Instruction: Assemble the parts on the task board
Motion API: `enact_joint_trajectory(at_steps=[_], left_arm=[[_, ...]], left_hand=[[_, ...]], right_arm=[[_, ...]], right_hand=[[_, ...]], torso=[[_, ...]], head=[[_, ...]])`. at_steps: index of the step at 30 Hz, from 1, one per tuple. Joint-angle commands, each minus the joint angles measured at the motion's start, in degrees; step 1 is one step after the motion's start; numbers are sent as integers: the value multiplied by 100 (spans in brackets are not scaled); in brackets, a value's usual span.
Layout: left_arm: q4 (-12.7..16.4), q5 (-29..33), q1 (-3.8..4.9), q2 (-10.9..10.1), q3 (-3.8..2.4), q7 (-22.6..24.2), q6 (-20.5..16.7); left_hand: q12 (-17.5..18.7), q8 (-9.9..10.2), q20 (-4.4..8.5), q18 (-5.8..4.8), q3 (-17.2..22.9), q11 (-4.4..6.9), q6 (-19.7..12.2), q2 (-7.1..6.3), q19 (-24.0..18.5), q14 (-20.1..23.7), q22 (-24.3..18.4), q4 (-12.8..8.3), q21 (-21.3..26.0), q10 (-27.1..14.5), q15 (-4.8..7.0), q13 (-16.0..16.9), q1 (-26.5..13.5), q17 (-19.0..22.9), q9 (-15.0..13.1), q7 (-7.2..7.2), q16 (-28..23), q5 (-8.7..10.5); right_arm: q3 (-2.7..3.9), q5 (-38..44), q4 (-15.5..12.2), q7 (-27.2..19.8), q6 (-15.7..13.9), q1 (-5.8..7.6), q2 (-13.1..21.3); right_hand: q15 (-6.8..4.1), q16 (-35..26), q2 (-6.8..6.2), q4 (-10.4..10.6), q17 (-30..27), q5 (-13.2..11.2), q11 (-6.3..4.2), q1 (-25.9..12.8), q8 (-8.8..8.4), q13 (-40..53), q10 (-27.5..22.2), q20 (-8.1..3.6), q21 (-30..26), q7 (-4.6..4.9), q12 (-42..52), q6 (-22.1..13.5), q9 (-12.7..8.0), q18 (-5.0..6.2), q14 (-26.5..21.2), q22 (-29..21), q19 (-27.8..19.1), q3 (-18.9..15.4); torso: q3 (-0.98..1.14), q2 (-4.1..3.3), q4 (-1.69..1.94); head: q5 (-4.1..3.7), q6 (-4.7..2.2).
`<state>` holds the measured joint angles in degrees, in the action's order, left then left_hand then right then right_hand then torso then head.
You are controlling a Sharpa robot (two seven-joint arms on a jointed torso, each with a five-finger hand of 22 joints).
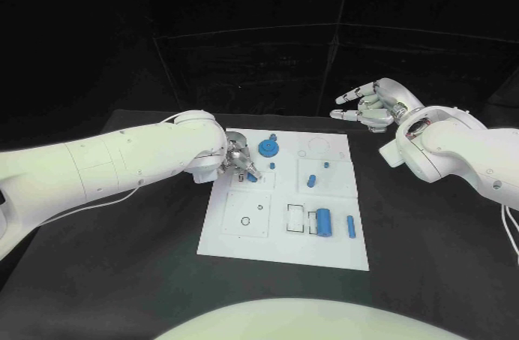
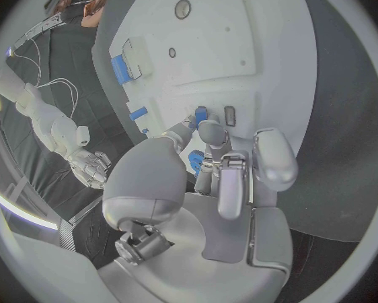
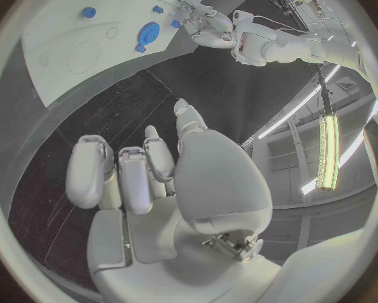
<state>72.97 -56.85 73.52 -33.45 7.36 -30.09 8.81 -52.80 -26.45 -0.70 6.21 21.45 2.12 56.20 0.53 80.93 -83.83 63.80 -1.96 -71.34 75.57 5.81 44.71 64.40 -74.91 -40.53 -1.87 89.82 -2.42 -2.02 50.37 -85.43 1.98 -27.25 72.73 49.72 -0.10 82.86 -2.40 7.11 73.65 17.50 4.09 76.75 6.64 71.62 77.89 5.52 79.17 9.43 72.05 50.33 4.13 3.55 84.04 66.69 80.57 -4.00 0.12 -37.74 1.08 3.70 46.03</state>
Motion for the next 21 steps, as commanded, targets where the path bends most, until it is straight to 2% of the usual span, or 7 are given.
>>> enact_joint_trajectory(at_steps=[1, 21], left_arm=[[-32, -86, 7, 9, -1, -28, 174], [-237, -88, 9, 160, -1, -52, 387]], left_hand=[[-12, -39, -7, -83, 883, 17, 16, 50, 24, -617, 2, -859, -20, 22, -28, 4, 12, -1509, -8, -4, 18, -38], [-14, -52, -9, -84, 929, 9, 6, 13, 20, -617, 6, -796, -15, 14, -33, 2, -82, -1509, -43, -8, 18, -34]], right_arm=[[3, -8, -6, -20, 18, 12, -4], [3, -8, -16, -12, 18, 12, -4]], right_hand=[[-48, -32, 57, -10, 2, 18, -7, 19, 30, -7, -21, -13, -18, -22, -19, 8, -10, 105, 262, -3, -13, -18], [-50, -35, 65, -9, 0, 24, -9, 20, 36, -12, -21, -16, -29, -24, -20, 10, -9, 108, 263, -20, -15, -26]], torso=[[1, -1, 6], [0, -4, 5]], head=[[-10, 3], [13, 29]])
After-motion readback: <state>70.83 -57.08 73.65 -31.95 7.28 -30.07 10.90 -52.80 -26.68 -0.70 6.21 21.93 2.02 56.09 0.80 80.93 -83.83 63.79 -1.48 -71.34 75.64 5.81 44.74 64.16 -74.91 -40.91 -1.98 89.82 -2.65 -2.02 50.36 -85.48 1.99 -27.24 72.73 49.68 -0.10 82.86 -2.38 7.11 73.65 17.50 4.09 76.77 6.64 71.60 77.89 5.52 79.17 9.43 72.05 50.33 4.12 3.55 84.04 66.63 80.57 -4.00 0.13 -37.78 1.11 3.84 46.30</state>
